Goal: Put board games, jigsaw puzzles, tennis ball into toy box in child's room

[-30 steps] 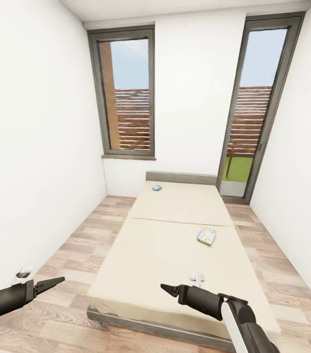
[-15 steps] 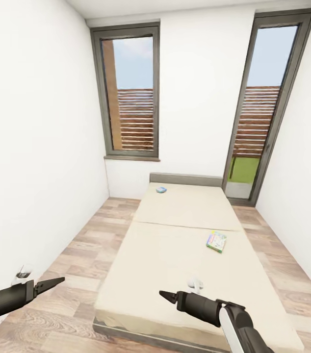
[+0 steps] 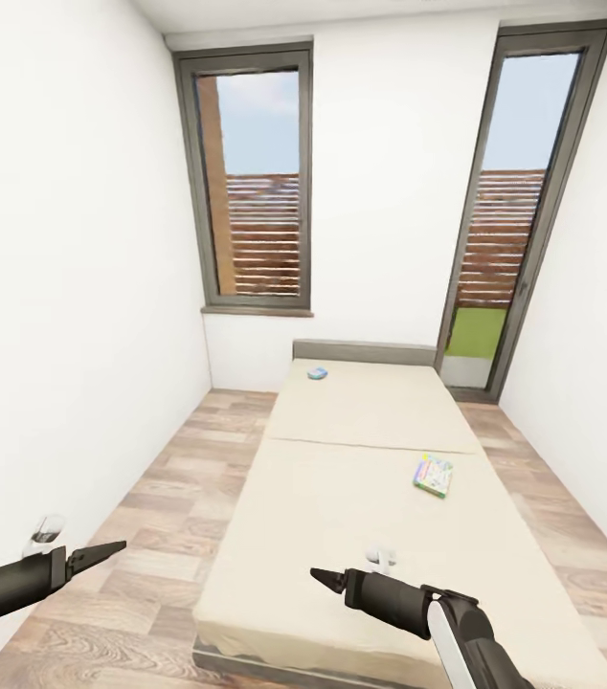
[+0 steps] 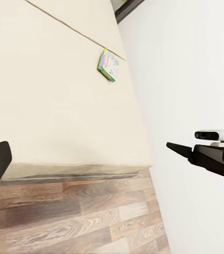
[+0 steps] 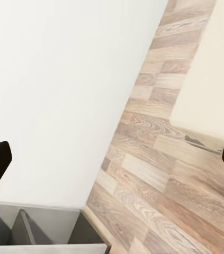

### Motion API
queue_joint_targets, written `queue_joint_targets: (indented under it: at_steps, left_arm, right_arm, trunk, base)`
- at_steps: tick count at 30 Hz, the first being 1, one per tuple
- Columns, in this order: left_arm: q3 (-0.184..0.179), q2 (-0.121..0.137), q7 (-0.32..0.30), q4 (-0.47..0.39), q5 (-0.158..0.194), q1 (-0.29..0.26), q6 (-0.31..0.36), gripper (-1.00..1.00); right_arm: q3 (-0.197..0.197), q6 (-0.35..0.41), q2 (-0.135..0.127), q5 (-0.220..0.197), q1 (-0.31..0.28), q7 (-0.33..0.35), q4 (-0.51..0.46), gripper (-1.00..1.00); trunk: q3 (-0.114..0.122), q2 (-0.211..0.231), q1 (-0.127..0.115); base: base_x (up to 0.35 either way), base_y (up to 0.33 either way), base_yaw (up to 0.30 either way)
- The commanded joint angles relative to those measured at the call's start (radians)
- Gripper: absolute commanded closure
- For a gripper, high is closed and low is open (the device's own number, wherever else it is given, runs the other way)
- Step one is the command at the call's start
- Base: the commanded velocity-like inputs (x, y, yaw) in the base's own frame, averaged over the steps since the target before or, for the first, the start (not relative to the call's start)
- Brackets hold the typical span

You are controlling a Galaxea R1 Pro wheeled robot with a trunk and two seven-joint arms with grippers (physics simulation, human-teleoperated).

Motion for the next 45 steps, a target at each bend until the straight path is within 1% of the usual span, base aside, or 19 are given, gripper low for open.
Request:
queue_joint_targets:
  at_steps: [1, 21, 32, 45]
  left_arm:
    - [0.001, 0.000, -0.005, 0.000, -0.001, 0.000, 0.010, -1.00]
    - [0.001, 0.000, -0.006, 0.000, -0.001, 0.000, 0.011, -1.00]
    - [0.001, 0.001, -0.006, 0.000, -0.001, 0.000, 0.011, -1.00]
    - [0.001, 0.000, -0.006, 0.000, 0.000, 0.000, 0.011, -1.00]
  right_arm:
    - [-0.003, 0.007, 0.001, -0.003, 0.000, 0.003, 0.000, -1.00]
    - [-0.003, 0.007, 0.001, -0.004, 0.000, 0.003, 0.000, -1.00]
    - [-0.003, 0.008, 0.001, -0.005, 0.000, 0.003, 0.001, -1.00]
    - [-0.003, 0.009, 0.001, -0.005, 0.000, 0.004, 0.002, -1.00]
  trunk:
    - [0.000, -0.001, 0.001]
    - [0.016, -0.001, 0.001]
    - [0.026, -0.001, 0.001]
    - [0.037, -0.001, 0.001]
  base:
    - [0.053, 0.070, -0.193]
    - [0.027, 0.124, -0.235]
    - [0.005, 0.217, -0.245]
    - [0.000, 0.133, -0.245]
